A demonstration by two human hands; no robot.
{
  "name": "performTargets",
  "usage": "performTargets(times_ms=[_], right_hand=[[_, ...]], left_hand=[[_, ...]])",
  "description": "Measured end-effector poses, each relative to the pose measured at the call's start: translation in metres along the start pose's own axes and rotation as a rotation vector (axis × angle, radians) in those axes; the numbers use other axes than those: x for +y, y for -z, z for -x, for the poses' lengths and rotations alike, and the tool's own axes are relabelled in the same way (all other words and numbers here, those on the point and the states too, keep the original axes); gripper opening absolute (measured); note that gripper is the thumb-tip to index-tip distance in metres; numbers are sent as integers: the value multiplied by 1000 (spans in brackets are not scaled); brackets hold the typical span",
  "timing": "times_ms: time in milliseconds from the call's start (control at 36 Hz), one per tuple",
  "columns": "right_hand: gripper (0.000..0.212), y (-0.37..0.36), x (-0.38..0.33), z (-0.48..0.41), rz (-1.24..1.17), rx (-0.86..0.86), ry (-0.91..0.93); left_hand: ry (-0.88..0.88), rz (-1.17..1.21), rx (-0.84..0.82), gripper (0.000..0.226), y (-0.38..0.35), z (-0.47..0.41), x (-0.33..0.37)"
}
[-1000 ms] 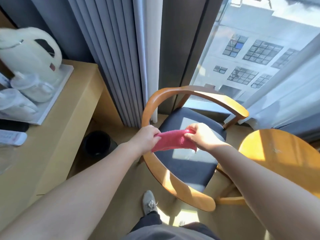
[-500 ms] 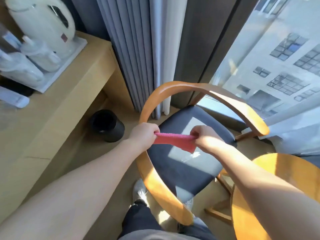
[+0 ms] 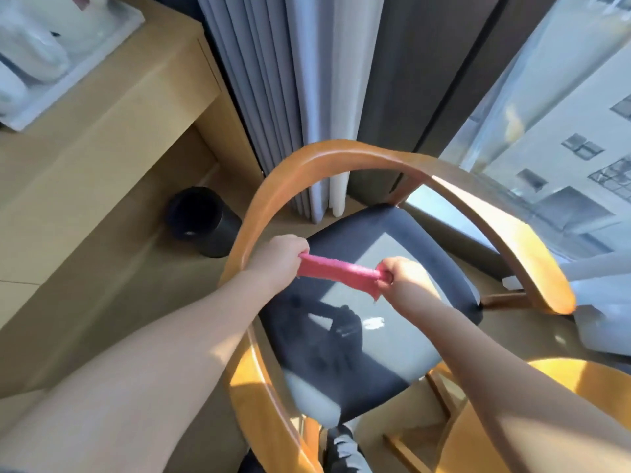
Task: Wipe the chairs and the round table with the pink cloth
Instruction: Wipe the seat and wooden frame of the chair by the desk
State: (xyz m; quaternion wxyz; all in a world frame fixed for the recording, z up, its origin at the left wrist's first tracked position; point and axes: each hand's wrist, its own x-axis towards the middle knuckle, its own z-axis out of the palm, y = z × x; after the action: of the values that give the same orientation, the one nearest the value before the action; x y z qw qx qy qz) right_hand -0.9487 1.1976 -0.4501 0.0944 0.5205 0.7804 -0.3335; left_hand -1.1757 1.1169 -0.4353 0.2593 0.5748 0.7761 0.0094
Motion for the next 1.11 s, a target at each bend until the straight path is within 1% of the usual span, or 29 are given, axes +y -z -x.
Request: performTargets(times_ms=[83,139,222,333,417,472,528,583,667,694,722,750,806,833,861,972,1028,1111], right_hand=[[7,-7,-4,-12,-25,83,62],[6,-29,-10,-21,-12,86,113],[17,-89,-24,-33,78,7,178],[22,-163,-40,-39,27,-194,107],[23,-194,-49,-42,45,-230,117],[19,-206,-53,-41,36,-253,157],[27,-212,-52,-40,32,-270,164],[33,-215,-44,-41,26,-213,123],[28,-218,-32,-45,-61,5,-44],[30,-220,-30,-47,-82,64,-96],[34,-223,-30,-48,-94,86,-140],[42,-227,-33,-51,-115,72,-195],[55,-233,-42,-60,-194,-42,-353],[57,-238,-46,-66,-233,-87,-408],[57,-241,-49,-71,-249,-98,-417],[58,-256,-53,-81,-264,0,-309],[58,-266,-50,-84,-105,37,-152],[59,-274,-52,-96,161,23,104]], left_hand=[[-28,-30,60,10,3,-11,-6],[-40,-76,106,15,-3,-10,-14],[-14,-105,161,25,-20,7,-39],[-11,-121,187,31,-38,39,-75],[-52,-148,194,36,-47,55,-90],[-38,-123,218,40,-53,60,-95],[0,-76,230,48,-60,61,-95],[16,-49,237,55,-69,63,-93],[61,-35,245,63,-80,70,-87],[83,-29,255,65,-82,72,-87],[108,-15,269,66,-84,74,-86],[133,4,283,67,-84,75,-87],[161,34,305,66,-85,76,-88],[161,49,314,64,-85,76,-90],[159,67,323,63,-85,76,-91],[142,101,346,61,-84,76,-92],[138,118,355,60,-84,76,-92],[139,125,357,60,-82,76,-92]])
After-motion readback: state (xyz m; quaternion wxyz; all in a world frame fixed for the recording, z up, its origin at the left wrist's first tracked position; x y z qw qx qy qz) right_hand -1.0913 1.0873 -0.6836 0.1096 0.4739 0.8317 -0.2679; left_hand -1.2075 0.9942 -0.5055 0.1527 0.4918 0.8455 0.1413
